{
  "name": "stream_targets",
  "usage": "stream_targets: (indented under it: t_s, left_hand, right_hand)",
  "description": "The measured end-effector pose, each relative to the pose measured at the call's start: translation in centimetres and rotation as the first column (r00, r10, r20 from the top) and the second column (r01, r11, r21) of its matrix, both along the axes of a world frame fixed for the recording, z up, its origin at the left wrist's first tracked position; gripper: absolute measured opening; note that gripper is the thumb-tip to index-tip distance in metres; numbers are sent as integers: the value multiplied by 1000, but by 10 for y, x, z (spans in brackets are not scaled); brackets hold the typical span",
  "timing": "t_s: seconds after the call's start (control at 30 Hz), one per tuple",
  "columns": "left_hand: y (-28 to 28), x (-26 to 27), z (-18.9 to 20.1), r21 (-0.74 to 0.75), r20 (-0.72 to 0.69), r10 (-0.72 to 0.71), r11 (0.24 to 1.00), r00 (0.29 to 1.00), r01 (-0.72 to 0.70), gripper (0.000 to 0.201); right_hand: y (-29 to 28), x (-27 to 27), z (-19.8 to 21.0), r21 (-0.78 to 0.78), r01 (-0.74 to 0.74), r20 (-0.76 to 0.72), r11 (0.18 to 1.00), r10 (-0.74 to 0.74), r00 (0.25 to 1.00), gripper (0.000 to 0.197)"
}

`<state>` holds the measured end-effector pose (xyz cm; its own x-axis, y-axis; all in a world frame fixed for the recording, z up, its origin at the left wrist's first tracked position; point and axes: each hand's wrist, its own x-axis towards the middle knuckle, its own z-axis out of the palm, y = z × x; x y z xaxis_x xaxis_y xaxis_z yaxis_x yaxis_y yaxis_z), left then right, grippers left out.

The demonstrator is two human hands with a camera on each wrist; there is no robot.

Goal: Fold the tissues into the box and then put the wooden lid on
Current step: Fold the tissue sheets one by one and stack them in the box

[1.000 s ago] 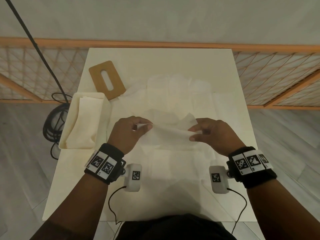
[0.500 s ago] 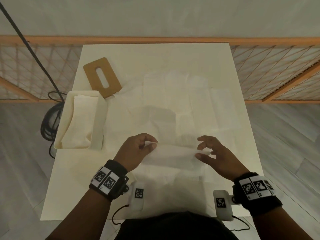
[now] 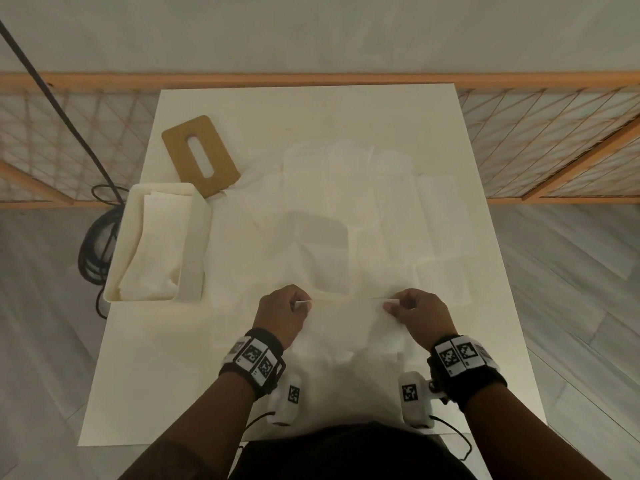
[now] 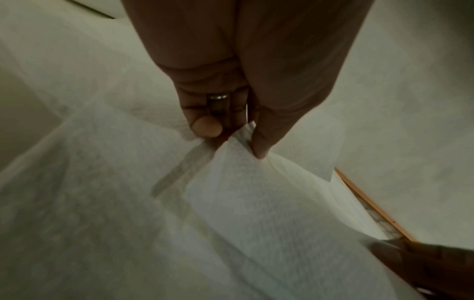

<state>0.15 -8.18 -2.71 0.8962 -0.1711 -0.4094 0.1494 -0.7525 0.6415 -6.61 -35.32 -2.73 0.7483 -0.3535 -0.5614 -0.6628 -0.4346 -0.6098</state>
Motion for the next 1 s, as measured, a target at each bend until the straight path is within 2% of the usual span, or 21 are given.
stream_targets:
  t_s: [0.07, 0.13, 0.17, 0.23, 0.3, 0.37, 0.4, 0.47, 0.53, 0.6, 0.67, 0.73, 0.77, 0.8, 0.83, 0.87, 0.9, 0.93, 0.97, 1.0]
  left_hand:
    - [-3, -1, -2, 7, 36, -10, 1000, 999, 9, 10]
    - [-5, -2, -2, 30, 91, -37, 999, 995, 34, 10]
    - [-5, -2, 0, 38, 119, -37, 999, 992, 33, 13]
    - [-4, -1, 4, 31, 168, 9, 999, 986, -14, 20]
    - [-3, 4, 12, 9, 216, 63, 998, 974, -67, 23]
    - [0, 13, 21, -23, 268, 85, 996, 960, -82, 22]
    - [1, 20, 26, -48, 297, 102, 995, 949, -92, 23]
    - [6, 39, 39, -132, 303, 172, 982, 937, -138, 28]
    - [11, 62, 56, -261, 216, 244, 947, 945, -185, 26]
    - [14, 86, 76, -408, 58, 217, 896, 975, -175, 28]
    - [11, 101, 90, -497, -117, 77, 859, 990, -125, 59]
    - [6, 105, 97, -587, -358, -50, 789, 932, -183, 79]
    - [4, 104, 99, -618, -481, -91, 740, 872, -263, 84]
    - [2, 100, 102, -638, -574, -131, 690, 808, -341, 87]
    - [1, 93, 103, -644, -630, -152, 651, 762, -402, 83]
    - [0, 86, 102, -660, -643, -168, 617, 747, -430, 72]
    - [-1, 78, 99, -694, -619, -183, 583, 764, -423, 57]
    - [-1, 72, 97, -738, -572, -209, 553, 794, -386, 48]
    - [-2, 65, 98, -777, -525, -223, 520, 821, -355, 46]
    - [-1, 61, 96, -803, -498, -213, 478, 840, -355, 47]
  right_hand:
    - [5, 3, 1, -140, -25, 8, 990, 26, 1000, 19]
    - [13, 10, 3, -285, -59, 119, 957, 96, 988, 27]
    - [21, 16, 6, -302, -64, 182, 951, 124, 975, 32]
    - [40, 35, 18, -176, -98, 191, 979, 131, 973, 47]
    - [60, 57, 30, -11, -194, 99, 981, 194, 976, 59]
    - [71, 76, 34, 57, -286, 97, 956, 280, 955, 53]
    - [72, 83, 35, 88, -285, 131, 954, 273, 953, 47]
    - [68, 94, 47, 241, -211, 216, 947, 160, 963, 36]
    - [60, 99, 66, 490, -134, 267, 861, -2, 964, 28]
    - [47, 105, 88, 667, -128, 258, 734, -66, 964, 28]
    - [38, 109, 112, 780, -168, 235, 603, -34, 971, 29]
    - [30, 111, 133, 829, -182, 207, 528, 12, 978, 22]
    - [25, 112, 141, 856, -167, 184, 489, 13, 983, 24]
    - [20, 111, 146, 875, -156, 180, 459, -8, 984, 37]
    - [15, 110, 150, 890, -151, 165, 431, 5, 986, 40]
    - [10, 109, 155, 886, -144, 166, 440, -10, 986, 32]
    - [5, 107, 158, 880, -128, 171, 458, -54, 984, 25]
    - [-1, 105, 150, 889, -71, 115, 452, -71, 991, 25]
    - [-1, 102, 148, 898, -21, 70, 440, -95, 993, 33]
    - [-4, 97, 141, 914, 18, 25, 405, -100, 995, 49]
